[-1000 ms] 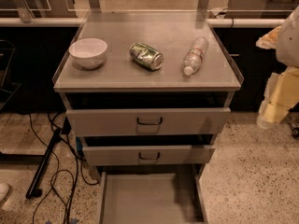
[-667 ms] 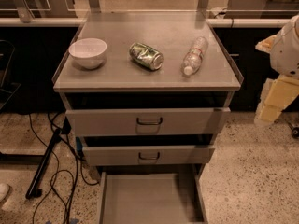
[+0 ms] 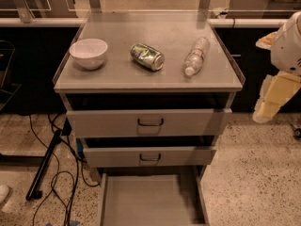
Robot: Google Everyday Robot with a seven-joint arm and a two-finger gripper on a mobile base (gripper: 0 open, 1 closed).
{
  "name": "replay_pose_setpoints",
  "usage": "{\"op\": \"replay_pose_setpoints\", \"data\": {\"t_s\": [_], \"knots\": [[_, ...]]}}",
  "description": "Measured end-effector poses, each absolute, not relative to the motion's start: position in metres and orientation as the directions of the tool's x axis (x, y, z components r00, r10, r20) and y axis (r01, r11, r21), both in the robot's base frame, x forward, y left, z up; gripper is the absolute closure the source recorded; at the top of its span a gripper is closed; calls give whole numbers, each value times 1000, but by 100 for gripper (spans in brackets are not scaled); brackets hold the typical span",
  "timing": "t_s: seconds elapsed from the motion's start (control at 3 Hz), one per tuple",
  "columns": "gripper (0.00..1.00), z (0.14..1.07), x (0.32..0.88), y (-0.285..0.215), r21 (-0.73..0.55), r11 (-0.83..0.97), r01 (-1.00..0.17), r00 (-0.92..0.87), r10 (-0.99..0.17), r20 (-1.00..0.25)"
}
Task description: Place water bottle into bottom drawer
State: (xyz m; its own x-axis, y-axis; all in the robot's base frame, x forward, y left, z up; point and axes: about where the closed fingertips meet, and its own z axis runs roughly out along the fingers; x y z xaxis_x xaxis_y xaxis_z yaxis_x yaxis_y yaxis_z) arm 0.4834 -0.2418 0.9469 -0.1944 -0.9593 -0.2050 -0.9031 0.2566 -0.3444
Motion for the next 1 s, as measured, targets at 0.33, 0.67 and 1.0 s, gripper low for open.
{"op": "replay_pose_setpoints", "data": {"t_s": [0.33,0.67,1.0], "knots": [[0,945,502,-245,-362,237,-902,-155,-958,-240],[0,943,526,-251,-393,190,-900,-96,-964,-248],[0,942,536,-252,-412,163,-896,-65,-968,-243]]}}
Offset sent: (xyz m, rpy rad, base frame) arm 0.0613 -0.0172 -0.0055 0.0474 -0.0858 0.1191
